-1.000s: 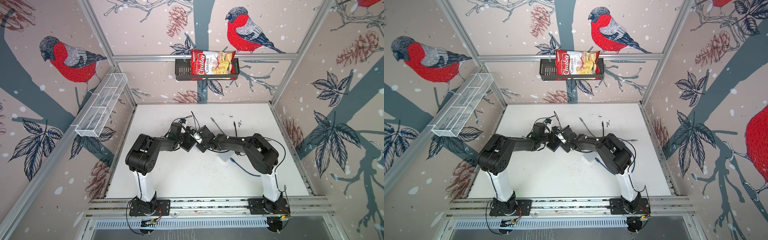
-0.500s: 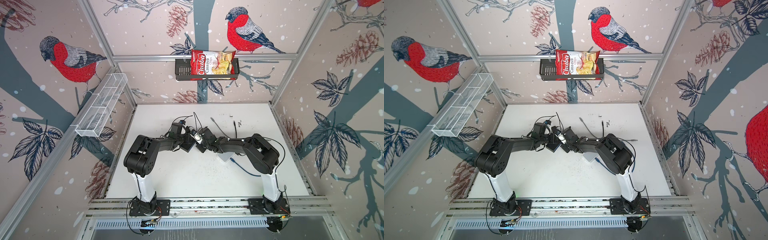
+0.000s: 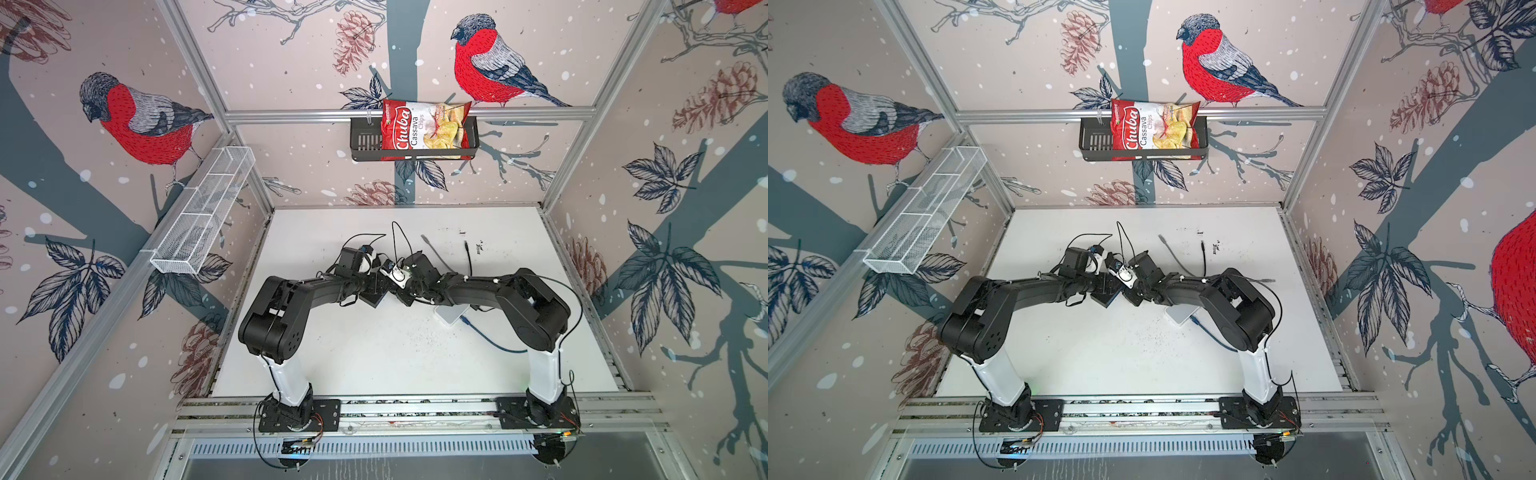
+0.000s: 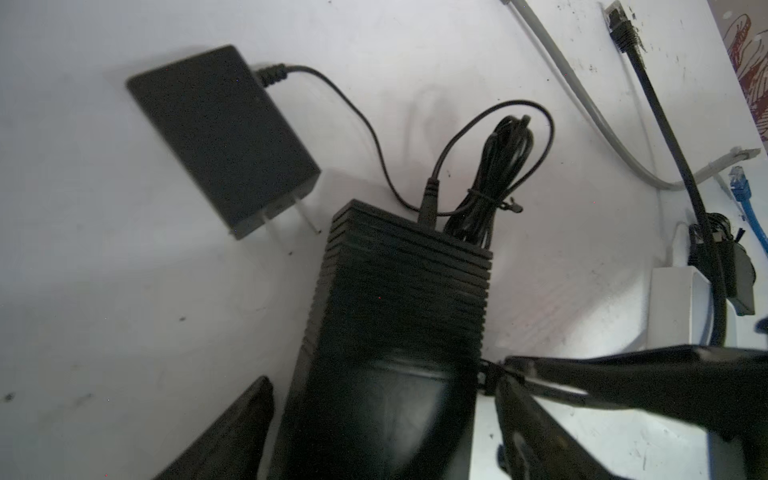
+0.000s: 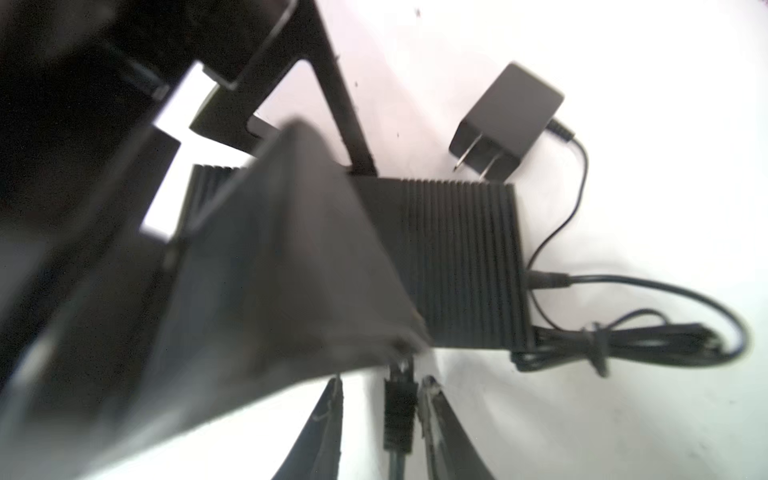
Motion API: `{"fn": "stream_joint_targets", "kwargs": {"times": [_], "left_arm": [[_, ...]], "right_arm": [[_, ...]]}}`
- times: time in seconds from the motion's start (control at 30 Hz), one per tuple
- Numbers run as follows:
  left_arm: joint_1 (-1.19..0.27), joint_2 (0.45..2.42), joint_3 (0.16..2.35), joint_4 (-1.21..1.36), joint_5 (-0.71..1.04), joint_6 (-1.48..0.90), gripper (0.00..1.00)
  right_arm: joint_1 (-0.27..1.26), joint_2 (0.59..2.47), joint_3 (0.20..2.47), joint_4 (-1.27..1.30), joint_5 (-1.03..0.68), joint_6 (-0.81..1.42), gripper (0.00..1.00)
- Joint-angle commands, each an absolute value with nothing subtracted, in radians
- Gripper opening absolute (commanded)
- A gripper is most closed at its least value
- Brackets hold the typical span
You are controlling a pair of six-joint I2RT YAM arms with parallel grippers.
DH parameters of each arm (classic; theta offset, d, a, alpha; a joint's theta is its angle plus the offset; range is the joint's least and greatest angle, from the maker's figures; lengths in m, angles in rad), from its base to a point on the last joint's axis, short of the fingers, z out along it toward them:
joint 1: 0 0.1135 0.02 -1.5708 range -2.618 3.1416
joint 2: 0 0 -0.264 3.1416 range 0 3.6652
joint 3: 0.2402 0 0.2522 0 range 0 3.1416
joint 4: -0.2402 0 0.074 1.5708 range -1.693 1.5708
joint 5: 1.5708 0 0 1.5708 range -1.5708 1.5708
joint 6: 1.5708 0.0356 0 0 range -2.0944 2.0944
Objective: Insert the plug into the switch port
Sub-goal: 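Move the right gripper to the grey ethernet cable's plug and grasp it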
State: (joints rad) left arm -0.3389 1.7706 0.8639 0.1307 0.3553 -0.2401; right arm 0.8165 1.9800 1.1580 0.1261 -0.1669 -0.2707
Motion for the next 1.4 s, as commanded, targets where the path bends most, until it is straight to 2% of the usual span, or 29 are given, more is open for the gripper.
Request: {"fn": "stream_joint_targets", "kwargs": {"times": [0.0,0.03,0.23,0.4,0.53,1.0,1.37], "left_arm": [[-0.327,1.760,0.857,0.047,0.355,-0.251,0.92],[-0.324,1.757,0.855,0.049,0.354,-0.254,0.95],[-0.310,1.715,0.842,0.074,0.345,-0.278,0.96],[-0.301,1.646,0.831,0.105,0.291,-0.321,0.96],[-0.300,1.600,0.837,0.126,0.291,-0.352,0.96],[-0.299,1.515,0.821,0.161,0.351,-0.379,0.96],[-0.301,1.502,0.805,0.161,0.357,-0.383,0.96]], "right_arm": [[0.800,1.960,1.143,0.150,-0.213,-0.279,0.34],[0.794,1.957,1.138,0.152,-0.215,-0.276,0.34],[0.713,1.914,1.101,0.222,-0.204,-0.174,0.34],[0.624,1.929,1.195,0.172,-0.050,-0.083,0.34],[0.557,1.980,1.291,0.114,-0.002,-0.056,0.34],[0.442,2.226,1.574,-0.093,-0.054,-0.073,0.33],[0.436,2.265,1.574,-0.083,-0.108,-0.078,0.32]]}}
